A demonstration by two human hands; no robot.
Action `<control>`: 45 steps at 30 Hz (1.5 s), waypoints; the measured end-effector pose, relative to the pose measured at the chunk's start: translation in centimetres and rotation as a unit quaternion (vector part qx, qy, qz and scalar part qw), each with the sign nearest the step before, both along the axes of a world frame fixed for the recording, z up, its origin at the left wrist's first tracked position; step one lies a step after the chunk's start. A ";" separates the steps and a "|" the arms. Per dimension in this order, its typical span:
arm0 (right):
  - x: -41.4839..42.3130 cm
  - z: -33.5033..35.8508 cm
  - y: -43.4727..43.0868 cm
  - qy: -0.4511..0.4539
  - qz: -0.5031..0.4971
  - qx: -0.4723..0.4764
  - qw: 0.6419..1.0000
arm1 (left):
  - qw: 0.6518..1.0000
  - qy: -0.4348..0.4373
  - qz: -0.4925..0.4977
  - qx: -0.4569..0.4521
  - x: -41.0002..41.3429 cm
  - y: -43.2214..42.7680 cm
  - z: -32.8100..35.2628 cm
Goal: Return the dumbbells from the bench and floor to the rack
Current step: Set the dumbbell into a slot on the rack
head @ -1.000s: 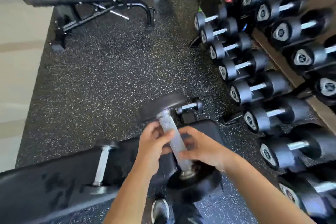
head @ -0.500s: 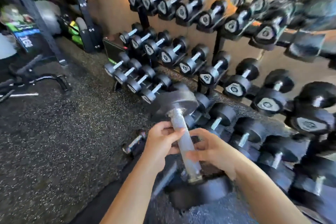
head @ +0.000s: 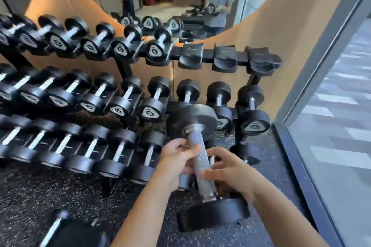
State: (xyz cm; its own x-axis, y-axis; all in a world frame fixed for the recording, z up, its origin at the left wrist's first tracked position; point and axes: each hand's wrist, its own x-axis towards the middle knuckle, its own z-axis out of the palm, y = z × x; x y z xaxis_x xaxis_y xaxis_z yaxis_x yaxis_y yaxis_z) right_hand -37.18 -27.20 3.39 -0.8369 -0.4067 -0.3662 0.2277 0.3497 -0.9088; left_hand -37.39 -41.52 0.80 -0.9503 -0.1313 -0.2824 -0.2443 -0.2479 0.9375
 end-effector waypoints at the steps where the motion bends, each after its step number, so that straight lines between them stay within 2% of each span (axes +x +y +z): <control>1: -1.0 0.2 1.4 -0.002 -0.012 -0.004 1.000 | 1.000 0.005 -0.013 0.003 -1.4 1.5 0.1; 7: -6.9 0.8 6.8 0.001 -0.070 -0.007 0.998 | 0.997 -0.002 -0.076 -0.005 -9.2 7.0 0.2; 12: -12.2 -0.3 7.7 -0.028 -0.108 -0.028 0.993 | 0.995 -0.002 -0.102 -0.011 -15.1 8.1 -0.4; 17: -19.6 -1.6 6.5 -0.047 -0.151 -0.041 0.987 | 0.993 -0.018 -0.119 -0.003 -23.2 7.1 -1.3; 26: -35.3 -1.2 2.2 -0.010 -0.208 -0.024 0.978 | 0.983 0.002 -0.184 -0.004 -40.3 3.1 -0.9; 33: -44.9 -0.1 0.9 -0.031 -0.237 -0.070 0.968 | 0.969 0.014 -0.245 0.006 -49.8 2.0 -0.1; 45: -60.4 -0.2 3.5 0.001 -0.222 -0.057 0.973 | 0.979 0.000 -0.201 -0.012 -64.9 4.3 1.1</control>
